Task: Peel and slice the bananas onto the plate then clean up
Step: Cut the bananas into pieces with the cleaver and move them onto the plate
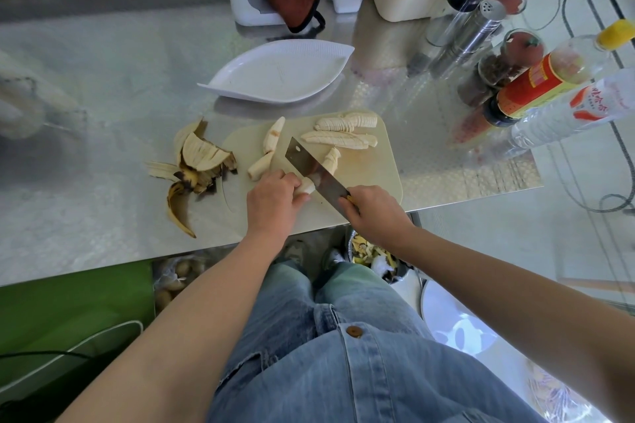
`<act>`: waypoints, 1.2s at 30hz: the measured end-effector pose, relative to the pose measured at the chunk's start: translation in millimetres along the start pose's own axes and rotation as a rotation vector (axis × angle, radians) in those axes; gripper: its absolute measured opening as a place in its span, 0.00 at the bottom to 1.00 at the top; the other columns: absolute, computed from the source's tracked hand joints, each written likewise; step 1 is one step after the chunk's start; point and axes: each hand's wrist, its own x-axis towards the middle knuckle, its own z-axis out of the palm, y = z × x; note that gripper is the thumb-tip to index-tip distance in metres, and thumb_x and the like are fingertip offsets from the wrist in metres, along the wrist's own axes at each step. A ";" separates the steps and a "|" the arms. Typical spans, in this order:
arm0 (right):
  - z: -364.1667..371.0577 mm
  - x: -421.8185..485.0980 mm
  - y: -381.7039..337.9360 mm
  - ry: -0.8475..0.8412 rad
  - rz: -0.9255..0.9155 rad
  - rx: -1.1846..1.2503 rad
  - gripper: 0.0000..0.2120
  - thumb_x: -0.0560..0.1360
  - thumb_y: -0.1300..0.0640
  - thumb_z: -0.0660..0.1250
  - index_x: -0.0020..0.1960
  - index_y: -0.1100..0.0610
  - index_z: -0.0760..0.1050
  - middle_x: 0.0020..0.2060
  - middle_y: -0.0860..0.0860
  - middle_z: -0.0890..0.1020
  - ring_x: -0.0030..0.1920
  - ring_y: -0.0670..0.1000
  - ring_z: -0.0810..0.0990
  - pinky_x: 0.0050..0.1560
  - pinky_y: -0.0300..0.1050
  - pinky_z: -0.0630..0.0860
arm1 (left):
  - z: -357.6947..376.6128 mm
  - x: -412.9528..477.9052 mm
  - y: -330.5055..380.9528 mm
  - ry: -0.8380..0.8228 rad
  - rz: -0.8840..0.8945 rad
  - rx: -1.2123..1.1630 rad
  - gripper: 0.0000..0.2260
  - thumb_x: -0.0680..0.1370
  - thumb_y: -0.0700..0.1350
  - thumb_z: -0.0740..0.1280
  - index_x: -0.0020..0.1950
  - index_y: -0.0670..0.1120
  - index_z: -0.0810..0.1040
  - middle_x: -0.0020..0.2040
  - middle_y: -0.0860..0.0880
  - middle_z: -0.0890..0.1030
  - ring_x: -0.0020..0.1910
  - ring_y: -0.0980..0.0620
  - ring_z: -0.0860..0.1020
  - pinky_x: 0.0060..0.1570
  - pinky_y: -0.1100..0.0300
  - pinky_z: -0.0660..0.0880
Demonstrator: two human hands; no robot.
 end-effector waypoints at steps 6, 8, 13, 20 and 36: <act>-1.8 1.4 -2.8 -0.040 0.029 -0.037 0.15 0.81 0.53 0.56 0.37 0.58 0.68 0.31 0.53 0.71 0.32 0.53 0.70 0.30 0.45 0.60 | -0.8 -0.1 0.9 -0.001 -0.004 0.008 0.11 0.74 0.51 0.72 0.51 0.45 0.81 0.46 0.46 0.78 0.48 0.47 0.74 0.39 0.57 0.65; -2.9 1.4 -2.6 -0.036 0.018 -0.037 0.15 0.81 0.53 0.57 0.37 0.58 0.68 0.31 0.53 0.72 0.32 0.54 0.70 0.32 0.45 0.62 | -0.7 -0.3 1.1 0.007 -0.001 0.007 0.11 0.74 0.51 0.72 0.51 0.45 0.81 0.46 0.46 0.78 0.47 0.47 0.74 0.39 0.58 0.65; -6.7 -1.6 -5.0 0.056 -0.015 0.049 0.17 0.80 0.55 0.58 0.35 0.62 0.69 0.28 0.53 0.71 0.29 0.55 0.70 0.29 0.46 0.61 | -0.5 -0.3 0.9 0.014 -0.002 0.010 0.12 0.73 0.51 0.72 0.50 0.45 0.81 0.45 0.47 0.78 0.47 0.47 0.74 0.39 0.58 0.65; -11.4 2.9 -10.4 0.028 -0.009 0.019 0.20 0.80 0.54 0.58 0.30 0.53 0.59 0.25 0.48 0.65 0.28 0.53 0.66 0.27 0.44 0.56 | -1.0 -0.9 2.0 0.016 -0.008 0.012 0.11 0.74 0.51 0.72 0.50 0.45 0.81 0.46 0.47 0.78 0.47 0.47 0.74 0.38 0.58 0.65; -4.9 0.3 -6.6 0.017 0.016 0.010 0.16 0.80 0.54 0.57 0.36 0.60 0.67 0.30 0.53 0.71 0.32 0.55 0.70 0.32 0.45 0.60 | 0.6 -1.3 0.3 0.030 -0.001 -0.013 0.10 0.73 0.50 0.73 0.48 0.45 0.81 0.44 0.47 0.78 0.45 0.47 0.74 0.37 0.57 0.66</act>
